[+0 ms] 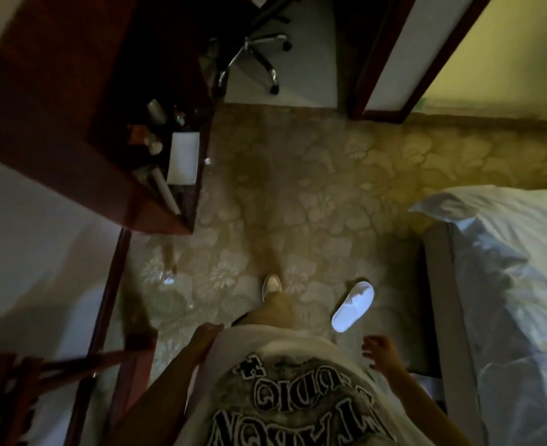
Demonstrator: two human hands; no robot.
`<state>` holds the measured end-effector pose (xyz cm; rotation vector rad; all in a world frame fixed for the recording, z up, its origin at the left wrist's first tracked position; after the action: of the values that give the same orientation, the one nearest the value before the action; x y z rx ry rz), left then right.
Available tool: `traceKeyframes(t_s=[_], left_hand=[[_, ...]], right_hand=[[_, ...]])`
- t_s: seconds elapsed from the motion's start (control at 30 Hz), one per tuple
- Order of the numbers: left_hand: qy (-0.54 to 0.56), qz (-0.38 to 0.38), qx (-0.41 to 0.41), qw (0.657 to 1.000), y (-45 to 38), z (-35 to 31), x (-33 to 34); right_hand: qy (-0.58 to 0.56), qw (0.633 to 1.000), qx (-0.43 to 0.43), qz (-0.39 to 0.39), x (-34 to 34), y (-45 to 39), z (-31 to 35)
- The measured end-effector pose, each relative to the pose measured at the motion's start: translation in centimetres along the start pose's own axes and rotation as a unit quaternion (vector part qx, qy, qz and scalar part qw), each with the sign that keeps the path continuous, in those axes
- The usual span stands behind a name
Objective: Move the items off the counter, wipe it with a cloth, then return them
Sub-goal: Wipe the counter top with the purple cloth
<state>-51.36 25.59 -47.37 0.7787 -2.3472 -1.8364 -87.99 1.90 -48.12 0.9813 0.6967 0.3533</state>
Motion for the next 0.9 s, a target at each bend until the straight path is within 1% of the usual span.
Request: traceKeyframes(t_s=[0.07, 0.2, 0.27, 0.33, 0.4, 0.47, 0.57, 0.63, 0.73, 0.8, 0.87, 0.9], left_hand=[[-0.028, 0.003, 0.016, 0.999, -2.5, -7.1, -1.9], [-0.048, -0.015, 0.124, 0.991, -6.4, -23.9, -5.4], [-0.053, -0.016, 0.163, 0.985, -8.8, -30.0, -6.7], [-0.048, -0.01, 0.171, 0.984, -11.0, -34.9, -7.7], [-0.04, -0.002, 0.16, 0.986, -12.5, -37.9, -8.1], [-0.024, 0.003, 0.113, 0.993, -14.2, -39.1, -8.4], [0.013, -0.028, 0.036, 0.999, -16.3, -39.0, -9.7], [0.068, -0.044, -0.01, 0.997, -16.7, -39.6, -10.6], [0.132, -0.073, -0.001, 0.989, -17.2, -44.9, -13.2], [0.166, -0.093, 0.008, 0.982, -17.3, -49.7, -15.3], [0.173, -0.146, 0.06, 0.972, -17.1, -55.5, -18.3], [0.165, -0.184, 0.109, 0.963, -16.7, -58.8, -20.0]], right_hand=[[-0.036, 0.999, 0.017, -0.006, -0.7, -1.4, 2.6], [-0.032, 0.999, 0.012, -0.028, -1.3, -3.5, 11.0], [-0.059, 0.998, -0.001, -0.012, -0.7, -5.1, 16.1], [-0.049, 0.999, 0.005, 0.001, 0.2, -7.5, 20.3], [-0.048, 0.999, 0.006, 0.007, 0.9, -10.6, 24.8], [-0.028, 1.0, -0.002, 0.01, 1.7, -13.5, 30.5], [0.011, 0.998, -0.045, 0.05, 3.3, -18.2, 40.7], [0.031, 0.995, -0.067, 0.066, 4.1, -20.7, 48.6], [0.047, 0.988, -0.116, 0.089, 5.2, -22.9, 61.9], [0.073, 0.977, -0.175, 0.102, 6.4, -22.5, 70.7], [0.101, 0.958, -0.245, 0.109, 8.5, -22.1, 79.2], [0.106, 0.947, -0.282, 0.112, 10.0, -21.8, 83.5]])
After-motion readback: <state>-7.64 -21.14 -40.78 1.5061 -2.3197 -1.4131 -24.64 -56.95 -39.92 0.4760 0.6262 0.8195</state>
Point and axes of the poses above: each hand's wrist, its own y-axis away from the middle knuckle, its own x-axis out of the palm, z = x × y, the point moved 9 cm from there along -y, towards the middle knuckle, and after that the axes turned 2 degrees about x, right-handed, at the moved point
